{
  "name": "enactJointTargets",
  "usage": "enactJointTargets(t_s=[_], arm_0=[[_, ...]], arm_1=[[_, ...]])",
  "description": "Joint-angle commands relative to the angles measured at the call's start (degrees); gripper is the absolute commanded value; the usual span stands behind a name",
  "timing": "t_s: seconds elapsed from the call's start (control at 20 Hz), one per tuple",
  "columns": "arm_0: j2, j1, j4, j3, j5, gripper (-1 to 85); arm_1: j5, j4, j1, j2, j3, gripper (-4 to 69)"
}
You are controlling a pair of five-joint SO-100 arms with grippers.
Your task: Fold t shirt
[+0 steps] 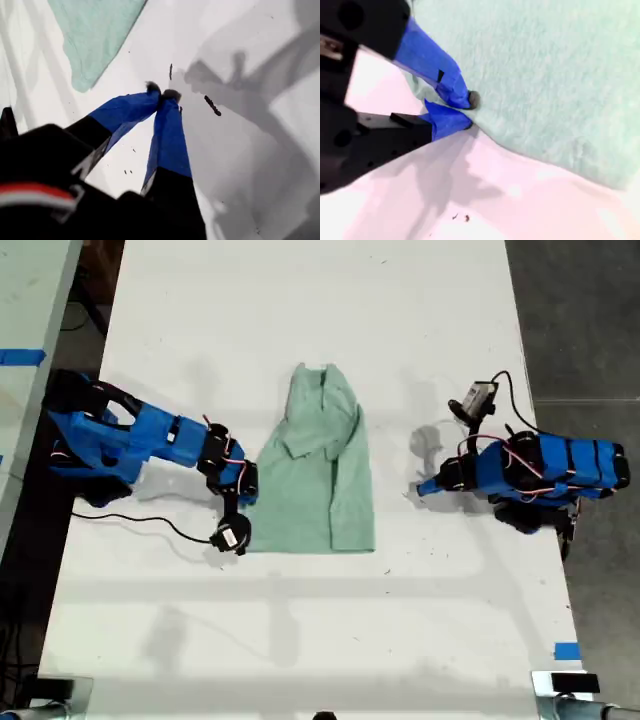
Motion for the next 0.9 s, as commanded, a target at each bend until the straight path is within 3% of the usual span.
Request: enactJointTargets(t_s=[0.0,0.15,0.35,0.55,0.7,0.85], arm_0=[[7.1,-2.0,8.3,-1.2,-2.5,-0.3],[14.7,-0.9,14.6,-4.7,-4.5,-0.3],[10.0,0.5,12.4,-21.3,3.4,-0.3],[-16.3,0.4,13.8,-55.3,14.8,-0.3],[-26.5,0.1,8.2,-61.6,17.6,-0.3],[-31.2,-0.1,6.3,-61.5,19.2,18.9]], arm_1=[[0.7,-0.9,-0.6,0.6,3.0,2.1],[0.7,-0.9,-0.6,0.6,3.0,2.1],[0.7,-0.9,-0.5,0.6,3.0,2.1],[0.8,-0.9,-0.5,0.6,3.0,2.1],[0.8,-0.9,-0.5,0.6,3.0,2.1],[0.6,-0.9,-0.5,0.6,3.0,2.1]])
